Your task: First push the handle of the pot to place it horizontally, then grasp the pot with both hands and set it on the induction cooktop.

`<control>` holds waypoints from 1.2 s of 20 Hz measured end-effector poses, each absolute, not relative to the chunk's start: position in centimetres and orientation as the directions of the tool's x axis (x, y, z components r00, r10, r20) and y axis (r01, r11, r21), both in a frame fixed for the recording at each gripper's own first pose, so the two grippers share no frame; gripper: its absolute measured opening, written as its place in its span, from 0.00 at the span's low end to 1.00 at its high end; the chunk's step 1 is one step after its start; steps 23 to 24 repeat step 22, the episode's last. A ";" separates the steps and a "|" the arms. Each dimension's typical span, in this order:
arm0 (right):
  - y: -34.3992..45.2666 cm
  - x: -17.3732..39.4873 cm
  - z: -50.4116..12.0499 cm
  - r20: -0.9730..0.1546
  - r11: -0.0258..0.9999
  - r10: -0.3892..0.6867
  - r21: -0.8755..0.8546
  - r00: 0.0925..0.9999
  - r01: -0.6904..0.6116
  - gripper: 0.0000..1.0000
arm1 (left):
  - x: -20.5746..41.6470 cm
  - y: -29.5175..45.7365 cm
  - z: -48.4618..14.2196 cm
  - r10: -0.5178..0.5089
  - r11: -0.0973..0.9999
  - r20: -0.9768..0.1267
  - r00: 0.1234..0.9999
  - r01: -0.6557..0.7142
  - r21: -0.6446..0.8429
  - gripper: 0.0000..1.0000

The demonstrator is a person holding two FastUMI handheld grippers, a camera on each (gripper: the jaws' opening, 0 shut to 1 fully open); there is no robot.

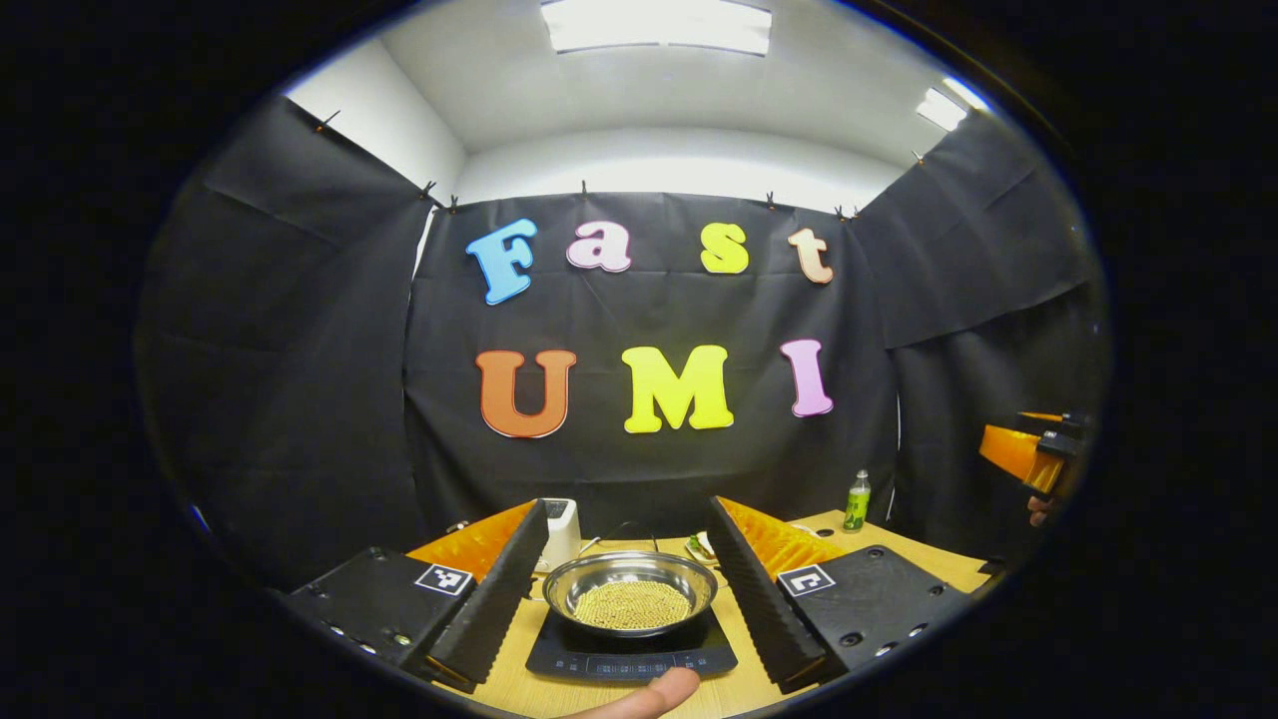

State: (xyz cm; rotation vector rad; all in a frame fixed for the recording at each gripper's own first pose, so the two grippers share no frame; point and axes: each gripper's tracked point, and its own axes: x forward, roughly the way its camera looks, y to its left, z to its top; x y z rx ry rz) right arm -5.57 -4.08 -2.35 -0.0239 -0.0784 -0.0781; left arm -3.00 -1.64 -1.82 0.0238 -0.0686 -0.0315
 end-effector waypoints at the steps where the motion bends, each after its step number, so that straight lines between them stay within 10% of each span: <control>1: -3.7 -5.7 -2.4 0.084 0.998 -0.067 -0.014 0.994 0.068 0.99 | -3.4 -2.0 -2.1 -0.037 0.999 0.068 0.997 0.035 0.023 0.95; 24: -2.2 -3.3 -7.4 -0.050 1.000 -0.025 0.006 0.998 0.025 0.96 | -3.1 -1.5 -6.3 -0.017 0.999 -0.007 1.000 0.017 0.042 0.94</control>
